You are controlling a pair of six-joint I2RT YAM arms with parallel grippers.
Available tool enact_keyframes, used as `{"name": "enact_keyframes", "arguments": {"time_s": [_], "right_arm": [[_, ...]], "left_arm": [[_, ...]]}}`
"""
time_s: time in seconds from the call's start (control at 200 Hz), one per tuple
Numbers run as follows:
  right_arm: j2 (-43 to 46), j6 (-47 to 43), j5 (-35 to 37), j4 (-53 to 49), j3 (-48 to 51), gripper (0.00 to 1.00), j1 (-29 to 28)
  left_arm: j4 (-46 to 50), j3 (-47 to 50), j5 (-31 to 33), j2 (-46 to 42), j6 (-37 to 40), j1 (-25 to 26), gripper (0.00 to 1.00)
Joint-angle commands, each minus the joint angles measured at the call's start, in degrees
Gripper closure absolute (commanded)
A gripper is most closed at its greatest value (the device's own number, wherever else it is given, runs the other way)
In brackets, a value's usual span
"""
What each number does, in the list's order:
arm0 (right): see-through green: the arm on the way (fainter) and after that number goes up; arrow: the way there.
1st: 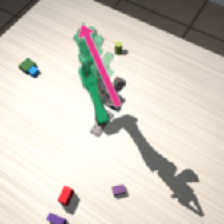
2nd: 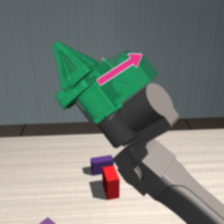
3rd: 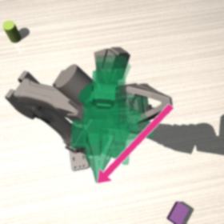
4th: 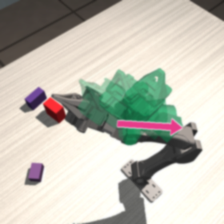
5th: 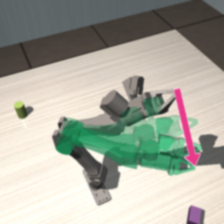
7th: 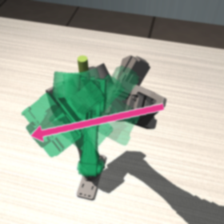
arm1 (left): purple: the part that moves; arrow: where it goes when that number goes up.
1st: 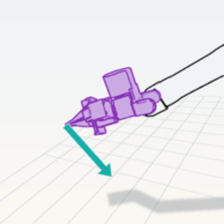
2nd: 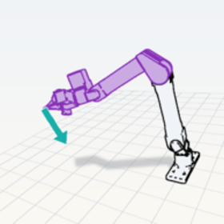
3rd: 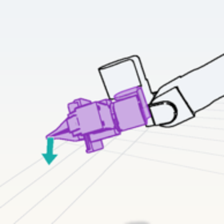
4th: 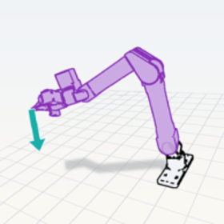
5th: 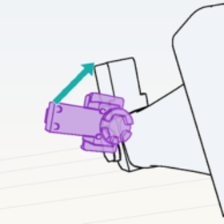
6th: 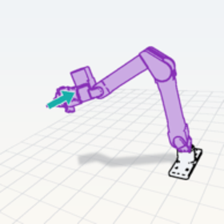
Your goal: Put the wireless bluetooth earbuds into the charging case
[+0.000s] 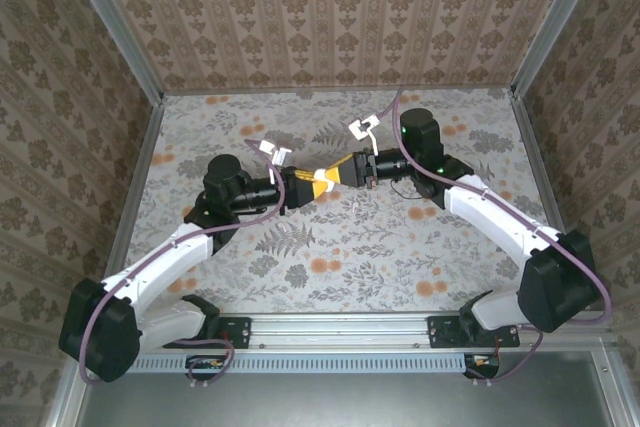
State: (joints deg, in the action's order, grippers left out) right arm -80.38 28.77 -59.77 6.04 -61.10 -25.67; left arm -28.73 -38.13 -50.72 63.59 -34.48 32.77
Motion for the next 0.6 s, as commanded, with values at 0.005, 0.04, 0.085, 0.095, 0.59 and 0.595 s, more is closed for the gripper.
{"name": "enact_keyframes", "arguments": {"time_s": [0.005,0.04,0.085,0.095,0.59,0.595], "right_arm": [[-3.7,3.7,4.1,-0.2,0.6,0.85,1.8],[-3.8,4.6,3.3,0.8,0.7,0.86,1.8],[-4.0,5.8,2.5,1.8,0.7,0.85,2.0],[-4.1,6.0,2.3,1.9,0.7,0.85,2.0],[-8.6,9.0,3.8,-3.6,-1.3,0.57,3.4],[-8.6,9.0,3.8,-3.5,-1.3,0.57,3.4]], "left_arm": [[-8.9,-1.2,-7.4,-2.9,2.1,1.2,1.00],[-8.9,-1.2,-7.4,-2.9,2.2,1.2,1.00],[-8.9,-1.2,-7.3,-2.8,2.3,1.2,1.00],[-8.9,-1.2,-7.3,-2.9,2.3,1.2,1.00],[-9.4,-1.5,-7.6,-2.8,2.2,1.2,1.00],[-9.4,-1.5,-7.6,-2.8,2.2,1.2,1.00]]}}
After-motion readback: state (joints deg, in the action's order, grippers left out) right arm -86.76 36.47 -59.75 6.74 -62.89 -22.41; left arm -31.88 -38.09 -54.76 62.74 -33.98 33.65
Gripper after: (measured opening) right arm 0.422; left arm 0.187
